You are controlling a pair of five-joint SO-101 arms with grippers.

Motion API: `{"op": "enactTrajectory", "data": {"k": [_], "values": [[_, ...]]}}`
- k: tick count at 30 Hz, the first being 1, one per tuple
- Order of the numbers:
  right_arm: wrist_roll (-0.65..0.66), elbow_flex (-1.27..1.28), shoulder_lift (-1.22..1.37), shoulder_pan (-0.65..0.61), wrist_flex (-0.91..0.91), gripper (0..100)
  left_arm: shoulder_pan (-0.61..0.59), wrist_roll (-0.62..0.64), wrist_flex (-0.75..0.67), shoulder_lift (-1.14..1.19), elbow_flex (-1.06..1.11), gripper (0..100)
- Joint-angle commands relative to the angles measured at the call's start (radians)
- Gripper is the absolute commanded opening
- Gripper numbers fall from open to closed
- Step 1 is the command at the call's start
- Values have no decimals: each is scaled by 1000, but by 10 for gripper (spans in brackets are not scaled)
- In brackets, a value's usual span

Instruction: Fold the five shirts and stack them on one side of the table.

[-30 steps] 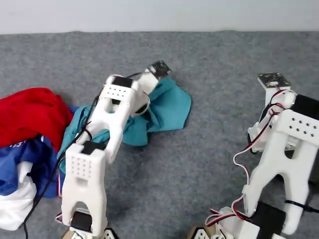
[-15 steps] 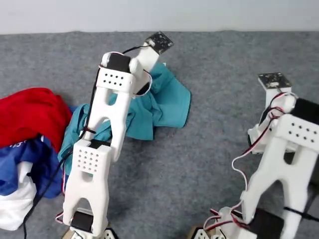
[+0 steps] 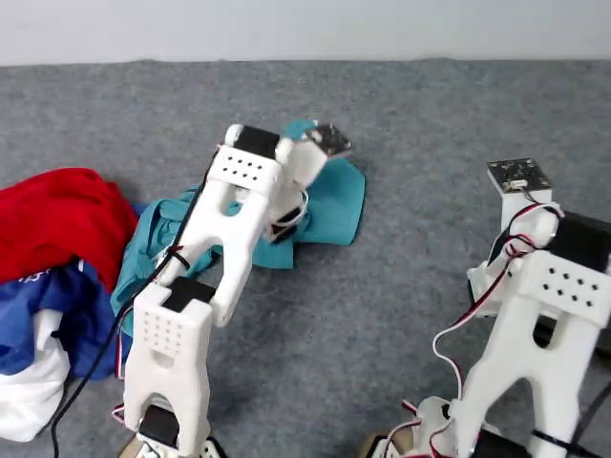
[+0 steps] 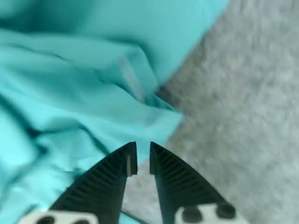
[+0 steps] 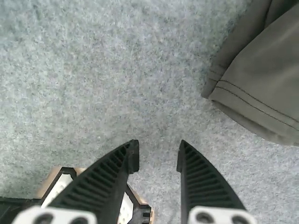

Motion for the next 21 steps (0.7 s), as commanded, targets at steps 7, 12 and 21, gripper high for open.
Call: {"op": "enactTrajectory", "data": {"k": [7,12,21], "values": [[-11,-6,-27,-10,39,151,29,-20,-219,-77,182,158],[-11,-6,-28,-8,39,151,28,-20,-288,-77,188,191],[-11,-6,-25,-10,39,151,34,-18,-301,-58,185,193]]}}
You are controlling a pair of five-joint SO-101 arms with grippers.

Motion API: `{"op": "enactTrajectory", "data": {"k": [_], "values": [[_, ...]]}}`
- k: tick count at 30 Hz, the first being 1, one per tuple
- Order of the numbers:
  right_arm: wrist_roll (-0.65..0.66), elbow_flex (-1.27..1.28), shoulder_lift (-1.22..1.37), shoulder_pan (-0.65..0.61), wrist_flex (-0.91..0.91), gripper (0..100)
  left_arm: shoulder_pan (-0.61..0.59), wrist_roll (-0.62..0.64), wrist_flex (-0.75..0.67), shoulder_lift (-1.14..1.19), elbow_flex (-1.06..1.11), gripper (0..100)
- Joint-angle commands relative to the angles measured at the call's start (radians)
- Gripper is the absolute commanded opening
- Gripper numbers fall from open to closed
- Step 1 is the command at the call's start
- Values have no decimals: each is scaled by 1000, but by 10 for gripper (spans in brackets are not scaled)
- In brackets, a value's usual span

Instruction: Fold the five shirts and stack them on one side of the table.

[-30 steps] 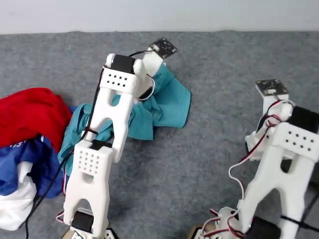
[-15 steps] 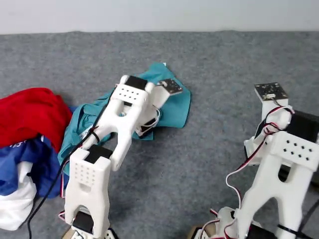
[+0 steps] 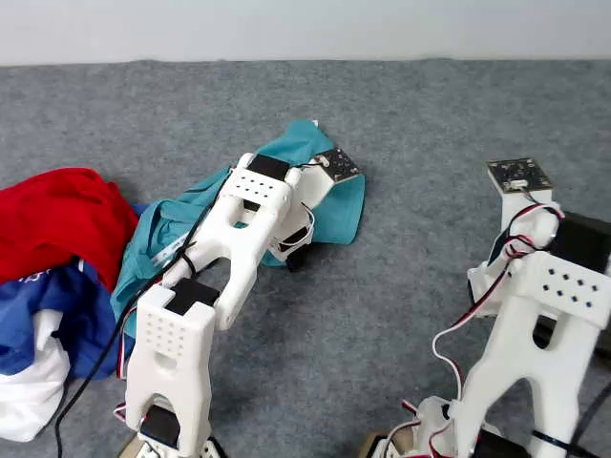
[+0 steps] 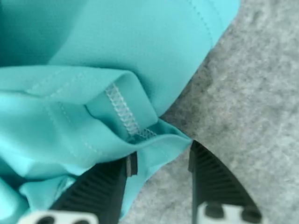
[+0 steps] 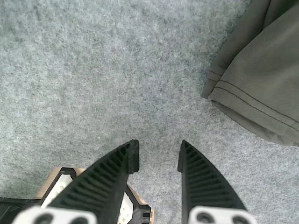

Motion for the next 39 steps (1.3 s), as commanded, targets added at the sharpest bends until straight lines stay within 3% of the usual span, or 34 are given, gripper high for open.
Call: {"op": "enactTrajectory", "data": {"k": [1,9,15,20,26,39], "values": [[-11,-6,-25,-10,39,151,11,-6,-20,-40,-12,193],[-11,-6,-30,-10,41,148,20,55,51,135,-179,186],[-11,-6,-31,-12,41,147,26,71,158,229,-354,9],[-6,-6,-31,-8,41,147,26,71,299,198,-541,13],[-6,-8,-31,-12,41,147,21,77,313,51,-618,13],[-6,-6,-31,-13,36,147,98,72,313,-493,-616,13]]}}
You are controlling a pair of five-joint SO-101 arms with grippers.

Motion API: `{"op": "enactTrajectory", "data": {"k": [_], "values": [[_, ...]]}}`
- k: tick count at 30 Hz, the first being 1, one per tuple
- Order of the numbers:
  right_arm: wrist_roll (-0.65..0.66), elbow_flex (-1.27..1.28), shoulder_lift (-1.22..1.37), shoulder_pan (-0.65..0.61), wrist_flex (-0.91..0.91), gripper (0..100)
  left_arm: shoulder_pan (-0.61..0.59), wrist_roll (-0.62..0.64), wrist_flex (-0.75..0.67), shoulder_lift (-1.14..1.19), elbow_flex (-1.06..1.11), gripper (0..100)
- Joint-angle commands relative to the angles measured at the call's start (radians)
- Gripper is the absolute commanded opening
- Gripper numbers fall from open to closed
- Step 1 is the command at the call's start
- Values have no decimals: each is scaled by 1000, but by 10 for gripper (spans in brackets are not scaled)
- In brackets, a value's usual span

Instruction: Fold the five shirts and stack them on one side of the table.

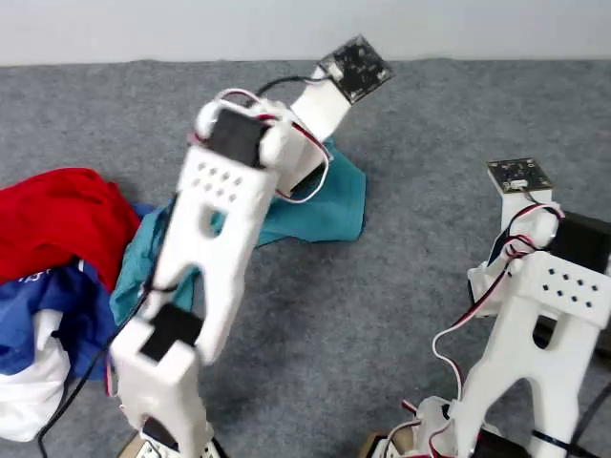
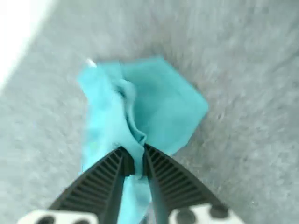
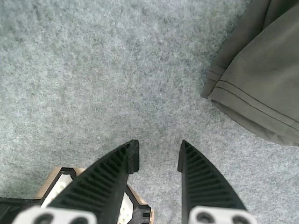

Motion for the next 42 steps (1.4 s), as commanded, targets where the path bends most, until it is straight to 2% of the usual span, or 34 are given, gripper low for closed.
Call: {"op": "enactTrajectory", "data": {"k": [1,10,14,17,21,24,27,33,37,42], "values": [[-5,-8,-31,-12,36,147,21,5,23,-215,-50,13],[-5,-6,-31,-22,30,147,8,5,23,-565,-50,13],[-5,-8,-31,-108,30,147,-6,5,23,-698,-22,13],[-9,-12,-31,-202,21,147,-75,3,23,-806,67,13],[-11,-12,-30,-282,-54,147,-207,2,23,-954,266,13],[-12,-12,-25,-325,-134,147,-288,-72,23,-1071,479,13],[-12,-11,-21,-387,-205,147,-333,-133,17,-1186,717,13],[-84,-6,-19,-567,-309,147,-374,-138,15,-1407,1112,13],[-101,-9,31,-719,-311,147,-445,-135,-18,-1534,1310,13],[-103,-14,163,-888,-232,149,-611,-135,-77,-1663,1508,13]]}}
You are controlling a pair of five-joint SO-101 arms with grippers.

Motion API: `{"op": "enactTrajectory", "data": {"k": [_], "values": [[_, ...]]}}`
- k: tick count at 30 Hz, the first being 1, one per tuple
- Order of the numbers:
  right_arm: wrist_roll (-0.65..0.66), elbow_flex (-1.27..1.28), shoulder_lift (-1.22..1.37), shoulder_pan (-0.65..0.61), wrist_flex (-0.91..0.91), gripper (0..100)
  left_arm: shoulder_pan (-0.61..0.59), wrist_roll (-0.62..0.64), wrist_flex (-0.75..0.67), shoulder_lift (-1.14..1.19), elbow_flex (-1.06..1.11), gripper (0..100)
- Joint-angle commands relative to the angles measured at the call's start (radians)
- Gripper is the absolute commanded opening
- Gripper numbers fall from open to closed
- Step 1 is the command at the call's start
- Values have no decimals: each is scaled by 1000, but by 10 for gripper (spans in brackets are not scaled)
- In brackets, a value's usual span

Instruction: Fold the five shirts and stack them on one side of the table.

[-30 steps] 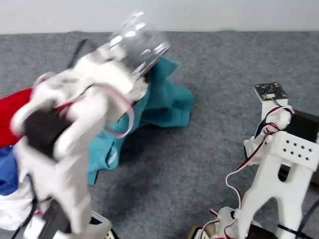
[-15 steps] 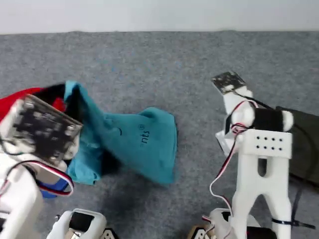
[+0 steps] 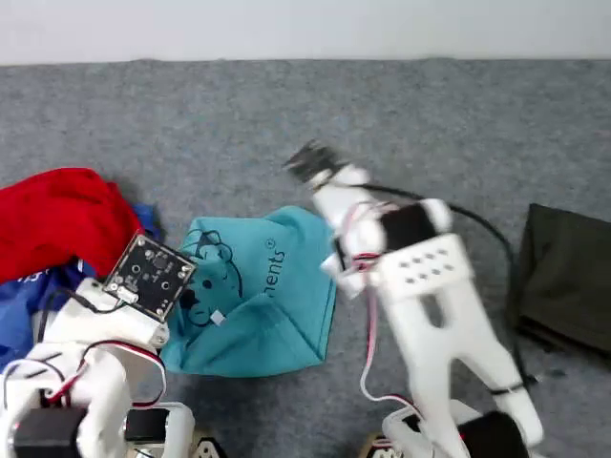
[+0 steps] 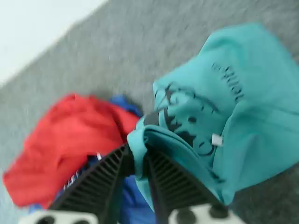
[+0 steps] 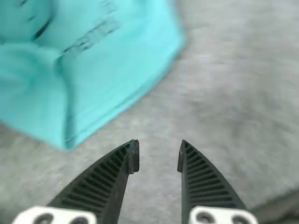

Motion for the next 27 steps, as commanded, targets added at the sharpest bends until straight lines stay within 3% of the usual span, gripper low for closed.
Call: {"op": "enactTrajectory", "data": {"k": [1,4,10,15,27], "values": [[-11,-14,67,-102,33,151,-110,-5,-61,-83,105,13],[-12,-18,134,-166,27,156,-169,-3,-77,-144,188,13],[-14,-123,280,-282,22,265,-226,-2,-69,-253,268,13],[-14,-256,440,-366,22,267,-241,-2,-69,-279,275,13],[-41,-589,820,-394,27,267,-238,-2,-69,-284,308,13]]}}
